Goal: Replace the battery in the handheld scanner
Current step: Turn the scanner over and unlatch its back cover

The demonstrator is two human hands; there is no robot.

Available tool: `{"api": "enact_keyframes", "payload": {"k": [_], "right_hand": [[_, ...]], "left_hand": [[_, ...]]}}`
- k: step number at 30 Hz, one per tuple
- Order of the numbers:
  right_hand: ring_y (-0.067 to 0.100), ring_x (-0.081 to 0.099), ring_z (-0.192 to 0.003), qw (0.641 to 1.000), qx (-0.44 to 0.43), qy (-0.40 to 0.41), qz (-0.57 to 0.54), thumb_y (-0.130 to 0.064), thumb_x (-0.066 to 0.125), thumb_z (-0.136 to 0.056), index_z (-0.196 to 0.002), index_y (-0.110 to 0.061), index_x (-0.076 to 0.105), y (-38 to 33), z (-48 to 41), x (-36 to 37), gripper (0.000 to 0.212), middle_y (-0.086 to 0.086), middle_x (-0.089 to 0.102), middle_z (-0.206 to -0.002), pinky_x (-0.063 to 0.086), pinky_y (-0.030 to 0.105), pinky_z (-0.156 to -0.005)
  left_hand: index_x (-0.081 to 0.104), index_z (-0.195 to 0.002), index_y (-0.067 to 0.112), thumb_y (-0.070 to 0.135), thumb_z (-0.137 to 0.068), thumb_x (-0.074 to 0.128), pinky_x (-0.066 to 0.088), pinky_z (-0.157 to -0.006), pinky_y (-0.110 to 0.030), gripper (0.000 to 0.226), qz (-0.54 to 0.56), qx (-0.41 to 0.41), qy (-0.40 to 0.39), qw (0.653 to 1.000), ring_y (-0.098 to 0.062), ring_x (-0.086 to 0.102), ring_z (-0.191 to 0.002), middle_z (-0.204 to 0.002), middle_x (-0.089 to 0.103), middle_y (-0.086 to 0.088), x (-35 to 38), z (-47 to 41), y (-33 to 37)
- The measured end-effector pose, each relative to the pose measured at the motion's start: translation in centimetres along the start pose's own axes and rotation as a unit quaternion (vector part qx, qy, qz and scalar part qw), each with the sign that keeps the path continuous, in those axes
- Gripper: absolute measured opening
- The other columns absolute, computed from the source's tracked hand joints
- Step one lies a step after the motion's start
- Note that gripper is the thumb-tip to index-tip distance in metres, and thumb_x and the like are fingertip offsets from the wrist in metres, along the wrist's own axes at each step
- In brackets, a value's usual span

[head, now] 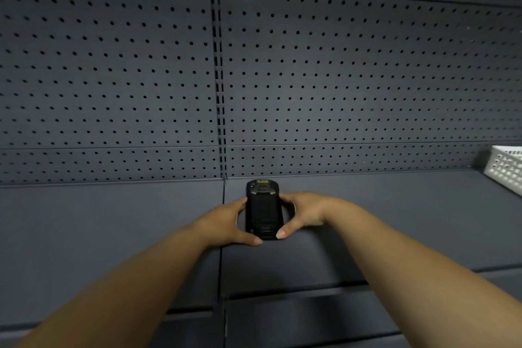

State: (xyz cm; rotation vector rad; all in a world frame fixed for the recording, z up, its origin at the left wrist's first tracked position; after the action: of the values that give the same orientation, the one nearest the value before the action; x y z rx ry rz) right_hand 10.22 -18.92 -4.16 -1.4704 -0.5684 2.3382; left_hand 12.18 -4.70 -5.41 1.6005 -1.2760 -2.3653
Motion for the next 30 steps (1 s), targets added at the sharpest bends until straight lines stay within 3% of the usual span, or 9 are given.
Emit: {"api": "enact_keyframes", "payload": {"k": [10, 19, 22, 26, 30], "right_hand": [[0.019, 0.039, -0.138, 0.999, -0.008, -0.017, 0.048, -0.031, 0.082, -0.068, -0.145, -0.023, 0.034, 0.3, -0.3, -0.6, 0.092, -0.001, 0.042, -0.15, 0.029, 0.034, -0.116], [0.019, 0.038, -0.139, 0.998, -0.012, -0.031, 0.053, -0.034, 0.081, -0.067, -0.145, -0.026, 0.033, 0.9, -0.7, -0.9, 0.092, -0.003, 0.042, -0.15, 0.027, 0.038, -0.117], [0.017, 0.037, -0.14, 0.999, -0.005, -0.021, 0.035, -0.041, 0.07, -0.079, -0.146, -0.023, 0.033, 1.1, -0.6, -1.3, 0.079, -0.001, 0.04, -0.151, 0.025, 0.034, -0.119], [0.021, 0.051, -0.127, 0.996, 0.003, 0.065, 0.068, -0.039, 0.05, -0.094, -0.136, -0.022, 0.052, 0.8, -1.1, -2.9, 0.045, 0.004, 0.057, -0.138, 0.036, 0.032, -0.107], [0.027, 0.054, -0.123, 0.982, 0.0, 0.124, 0.142, -0.029, 0.047, -0.097, -0.129, -0.017, 0.059, 0.0, -2.2, -3.9, 0.037, 0.009, 0.06, -0.134, 0.04, 0.034, -0.102]], "left_hand": [[0.032, -0.142, 0.025, 0.044, -0.066, 0.08, 0.039, -0.107, -0.031, 0.092, -0.015, -0.017, 0.043, 0.999, -0.018, 0.047, -0.129, -0.144, 0.048, -0.001, 0.5, -0.1, 0.3], [0.036, -0.14, 0.025, 0.045, -0.066, 0.079, 0.041, -0.102, -0.028, 0.088, -0.008, -0.027, 0.06, 0.998, -0.018, 0.05, -0.125, -0.14, 0.052, -0.001, 0.7, 0.2, 0.8], [0.034, -0.142, 0.025, 0.049, -0.065, 0.079, 0.039, -0.107, -0.03, 0.092, -0.031, -0.033, 0.036, 0.998, -0.017, 0.047, -0.129, -0.144, 0.048, 0.001, 0.3, 0.1, 0.8], [0.035, -0.141, 0.022, 0.047, -0.066, 0.079, 0.037, -0.109, -0.028, 0.091, -0.066, -0.035, 0.007, 0.997, -0.016, 0.046, -0.13, -0.144, 0.048, 0.001, -0.4, -0.2, 1.2], [0.039, -0.139, 0.02, 0.044, -0.064, 0.081, 0.036, -0.111, -0.03, 0.089, -0.089, -0.039, -0.011, 0.995, -0.017, 0.046, -0.13, -0.143, 0.049, 0.0, -0.9, -0.5, 1.5]]}}
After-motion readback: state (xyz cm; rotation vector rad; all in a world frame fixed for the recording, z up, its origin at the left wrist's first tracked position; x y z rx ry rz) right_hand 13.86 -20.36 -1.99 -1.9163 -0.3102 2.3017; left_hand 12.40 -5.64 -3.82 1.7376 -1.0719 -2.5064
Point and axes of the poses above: each hand's wrist, its own z-axis away from the middle knuckle, its own x-axis out of the palm, y = z × x, the point moved 8 cm from there along -z, towards the middle knuckle
